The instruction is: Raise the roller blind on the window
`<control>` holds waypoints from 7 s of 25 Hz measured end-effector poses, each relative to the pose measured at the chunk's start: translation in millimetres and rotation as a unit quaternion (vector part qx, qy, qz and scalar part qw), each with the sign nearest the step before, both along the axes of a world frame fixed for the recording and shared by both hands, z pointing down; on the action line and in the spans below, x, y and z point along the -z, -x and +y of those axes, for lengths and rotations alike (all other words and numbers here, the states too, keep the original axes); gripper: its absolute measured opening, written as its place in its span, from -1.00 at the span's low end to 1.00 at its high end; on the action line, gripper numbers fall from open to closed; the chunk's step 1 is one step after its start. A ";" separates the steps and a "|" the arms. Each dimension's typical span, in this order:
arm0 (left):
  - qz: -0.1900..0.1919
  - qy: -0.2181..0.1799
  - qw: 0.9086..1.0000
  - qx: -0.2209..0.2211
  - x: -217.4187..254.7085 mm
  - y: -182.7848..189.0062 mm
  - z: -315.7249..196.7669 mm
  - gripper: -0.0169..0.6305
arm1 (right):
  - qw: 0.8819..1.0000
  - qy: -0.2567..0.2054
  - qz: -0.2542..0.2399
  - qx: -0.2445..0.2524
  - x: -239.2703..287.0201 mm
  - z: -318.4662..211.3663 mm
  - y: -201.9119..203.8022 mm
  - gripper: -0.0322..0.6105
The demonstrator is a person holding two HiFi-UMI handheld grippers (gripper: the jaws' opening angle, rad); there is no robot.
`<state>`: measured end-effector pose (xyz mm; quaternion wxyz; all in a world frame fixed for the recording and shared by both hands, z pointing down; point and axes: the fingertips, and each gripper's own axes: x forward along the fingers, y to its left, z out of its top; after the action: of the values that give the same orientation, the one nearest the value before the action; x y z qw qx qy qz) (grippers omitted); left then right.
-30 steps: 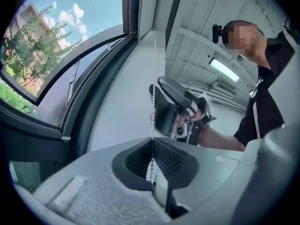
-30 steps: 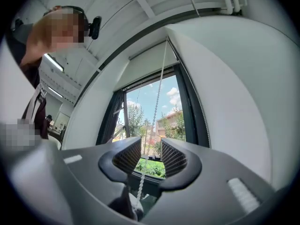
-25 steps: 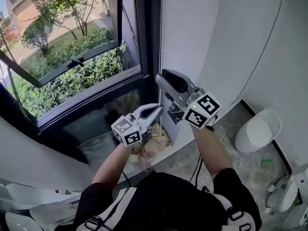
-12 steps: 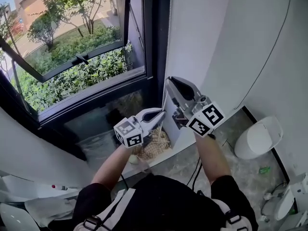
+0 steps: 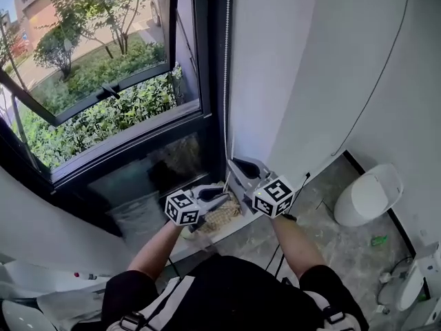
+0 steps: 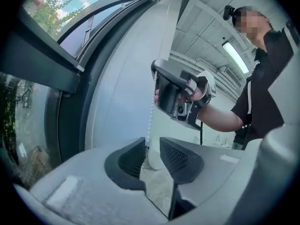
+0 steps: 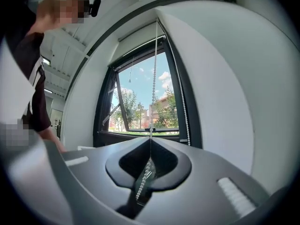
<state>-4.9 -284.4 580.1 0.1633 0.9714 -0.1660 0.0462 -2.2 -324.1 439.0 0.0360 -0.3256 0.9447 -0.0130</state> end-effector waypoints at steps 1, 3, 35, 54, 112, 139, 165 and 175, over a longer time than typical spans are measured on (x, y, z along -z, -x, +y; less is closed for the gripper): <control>0.004 -0.008 1.000 0.000 5.9 4.9 -3.1 -0.63 | 1.000 -0.001 0.003 -0.002 0.7 -0.9 -1.9 -0.88; 0.010 -0.024 1.000 0.006 21.9 18.2 -17.2 -0.59 | 1.000 -0.001 0.005 -0.004 2.0 -3.5 -5.7 -0.88; 0.266 -0.197 0.943 -0.028 363.1 -6.3 -40.9 -0.91 | 1.000 -0.008 0.009 0.019 4.7 11.4 3.6 -0.88; 0.160 -0.142 0.975 0.061 202.9 0.3 -49.6 -0.93 | 0.996 0.068 0.042 0.029 -54.0 31.7 -17.1 -0.56; 0.099 -0.174 0.973 0.112 210.6 36.5 -78.9 -0.78 | 1.000 0.005 0.015 -0.002 12.7 -2.2 -3.4 -0.87; 0.201 -0.261 0.944 0.021 370.2 -9.0 -38.7 -0.93 | 1.000 0.013 0.020 0.005 8.1 13.8 9.6 -0.86; 0.104 -0.190 0.973 0.079 186.4 -21.4 -19.4 -0.77 | 0.989 0.110 0.096 0.009 -101.9 50.0 -10.5 -0.68; 0.038 -0.175 0.957 0.226 163.4 20.4 -18.6 -0.45 | 0.997 0.060 0.022 0.035 -69.9 59.1 -23.3 -0.54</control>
<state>-25.3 -303.0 416.6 0.0028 0.9229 -0.3805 -0.0583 21.0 -265.0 508.8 -0.0045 -0.2943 0.9536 -0.0639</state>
